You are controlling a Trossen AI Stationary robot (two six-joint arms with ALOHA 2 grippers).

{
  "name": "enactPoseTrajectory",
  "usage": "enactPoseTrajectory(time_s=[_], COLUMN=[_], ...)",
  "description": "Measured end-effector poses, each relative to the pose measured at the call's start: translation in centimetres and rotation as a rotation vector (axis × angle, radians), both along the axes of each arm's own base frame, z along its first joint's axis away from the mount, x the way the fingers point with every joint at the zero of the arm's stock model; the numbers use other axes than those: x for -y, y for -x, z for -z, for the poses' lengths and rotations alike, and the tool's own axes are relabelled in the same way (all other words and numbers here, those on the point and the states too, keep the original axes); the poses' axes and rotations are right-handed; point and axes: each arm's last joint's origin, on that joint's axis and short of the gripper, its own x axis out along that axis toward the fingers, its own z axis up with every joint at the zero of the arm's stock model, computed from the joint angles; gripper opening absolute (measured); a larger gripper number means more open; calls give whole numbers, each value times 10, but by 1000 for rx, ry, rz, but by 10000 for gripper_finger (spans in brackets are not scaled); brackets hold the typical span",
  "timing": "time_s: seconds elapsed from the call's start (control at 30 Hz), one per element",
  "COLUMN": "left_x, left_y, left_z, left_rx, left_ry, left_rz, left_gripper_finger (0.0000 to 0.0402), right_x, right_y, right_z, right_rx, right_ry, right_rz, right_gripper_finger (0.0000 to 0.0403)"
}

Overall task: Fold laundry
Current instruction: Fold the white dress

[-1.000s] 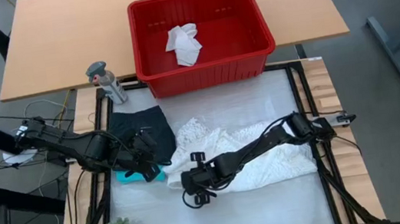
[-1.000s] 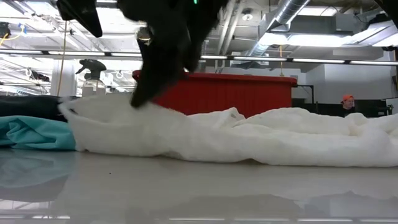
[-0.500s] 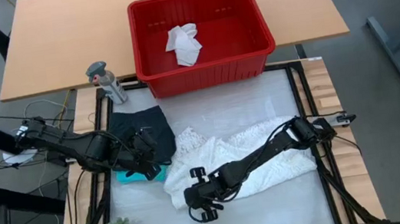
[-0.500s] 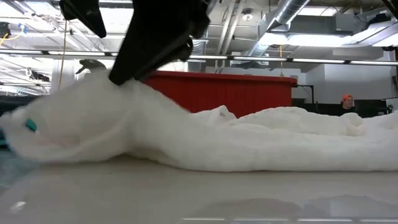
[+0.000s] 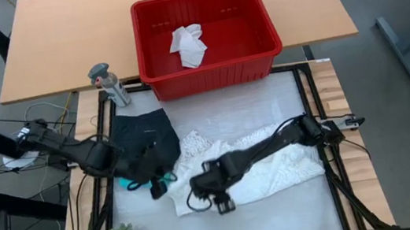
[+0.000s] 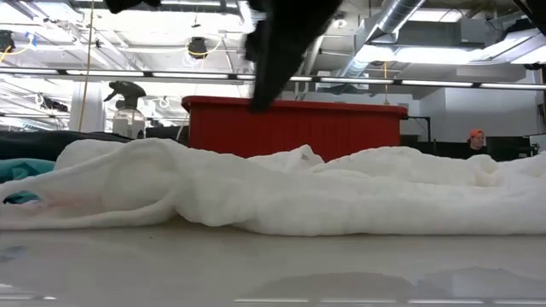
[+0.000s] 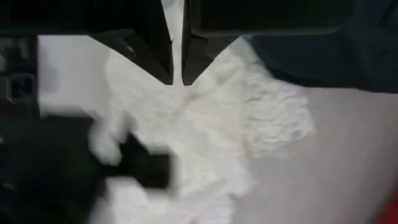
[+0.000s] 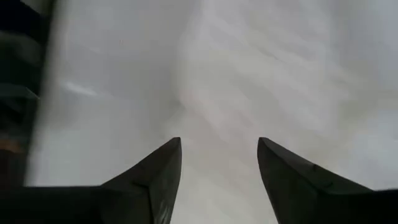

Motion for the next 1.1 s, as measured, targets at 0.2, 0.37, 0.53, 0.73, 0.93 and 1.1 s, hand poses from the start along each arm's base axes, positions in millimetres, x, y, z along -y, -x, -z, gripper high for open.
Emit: enactPoseTrajectory(time_s=[0.2, 0.37, 0.53, 0.73, 0.93, 1.1], left_x=[39, 52, 51, 67, 74, 73], left_y=[4, -12, -26, -46, -58, -61], left_z=[18, 50, 102, 142, 177, 192], left_rx=[190, 396, 283, 226, 163, 112], left_ry=[24, 110, 57, 78, 135, 182], left_rz=[62, 72, 37, 42, -19, -63], left_gripper_finger=[22, 22, 16, 2, 1, 0], right_x=[38, 62, 70, 73, 58, 51], right_y=[40, 78, 86, 80, 51, 36], right_z=[-52, -67, -39, -17, 17, 40], right_rx=[-33, 26, 201, 328, 383, 356], right_ry=[58, 136, 117, 147, 130, 140], right_rz=[45, 125, 77, -43, -106, -125], right_gripper_finger=[207, 203, 205, 205, 218, 232])
